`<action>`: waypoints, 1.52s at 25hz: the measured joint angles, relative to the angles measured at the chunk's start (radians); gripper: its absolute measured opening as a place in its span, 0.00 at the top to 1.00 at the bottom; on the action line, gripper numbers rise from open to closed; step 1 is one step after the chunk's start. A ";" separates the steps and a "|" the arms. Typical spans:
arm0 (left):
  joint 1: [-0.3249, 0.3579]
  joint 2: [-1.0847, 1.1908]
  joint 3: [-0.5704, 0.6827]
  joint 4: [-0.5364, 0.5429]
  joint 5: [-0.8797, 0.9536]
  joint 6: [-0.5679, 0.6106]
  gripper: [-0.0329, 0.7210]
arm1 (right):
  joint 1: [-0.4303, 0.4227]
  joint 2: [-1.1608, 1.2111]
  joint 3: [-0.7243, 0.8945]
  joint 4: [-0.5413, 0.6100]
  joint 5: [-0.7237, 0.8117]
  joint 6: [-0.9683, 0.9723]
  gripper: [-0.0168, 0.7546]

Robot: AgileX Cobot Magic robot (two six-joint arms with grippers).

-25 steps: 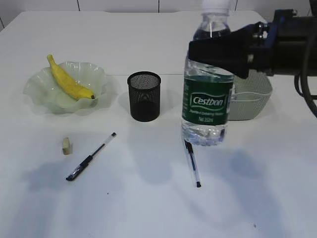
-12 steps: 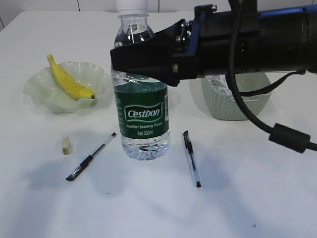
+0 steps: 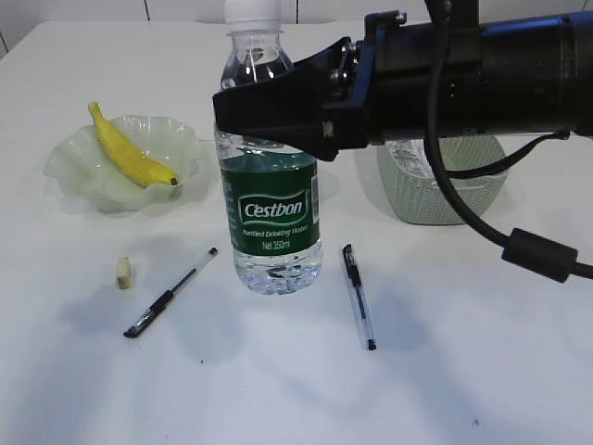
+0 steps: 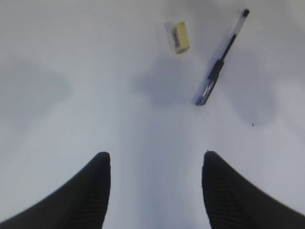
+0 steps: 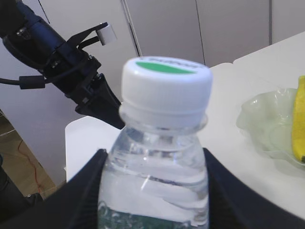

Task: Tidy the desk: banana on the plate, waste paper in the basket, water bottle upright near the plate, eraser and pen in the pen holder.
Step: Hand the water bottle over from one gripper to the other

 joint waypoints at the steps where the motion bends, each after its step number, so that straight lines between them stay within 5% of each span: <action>1: 0.000 0.000 0.003 -0.007 -0.025 0.000 0.39 | 0.000 0.000 0.000 0.000 0.000 0.000 0.49; 6: 0.000 0.000 0.049 -0.059 -0.192 0.109 0.39 | 0.000 0.000 0.000 0.000 -0.002 -0.001 0.49; 10: 0.000 0.000 0.152 -0.233 -0.351 0.336 0.39 | 0.000 0.002 0.000 0.000 -0.037 -0.002 0.49; 16: 0.000 0.000 0.310 -0.744 -0.536 0.900 0.39 | 0.000 0.002 0.000 0.004 -0.072 -0.005 0.49; 21: 0.000 0.000 0.329 -1.254 -0.460 1.500 0.39 | 0.000 0.002 0.000 0.004 -0.089 -0.007 0.49; 24: 0.000 0.000 0.329 -1.474 -0.434 1.693 0.40 | 0.000 0.002 0.000 0.006 -0.089 -0.007 0.49; 31: 0.000 0.000 0.329 -1.527 -0.295 1.769 0.41 | 0.000 0.002 0.000 0.016 -0.091 -0.007 0.49; 38: 0.000 0.000 0.329 -1.448 -0.001 1.773 0.41 | 0.000 0.002 0.000 0.023 -0.091 -0.007 0.49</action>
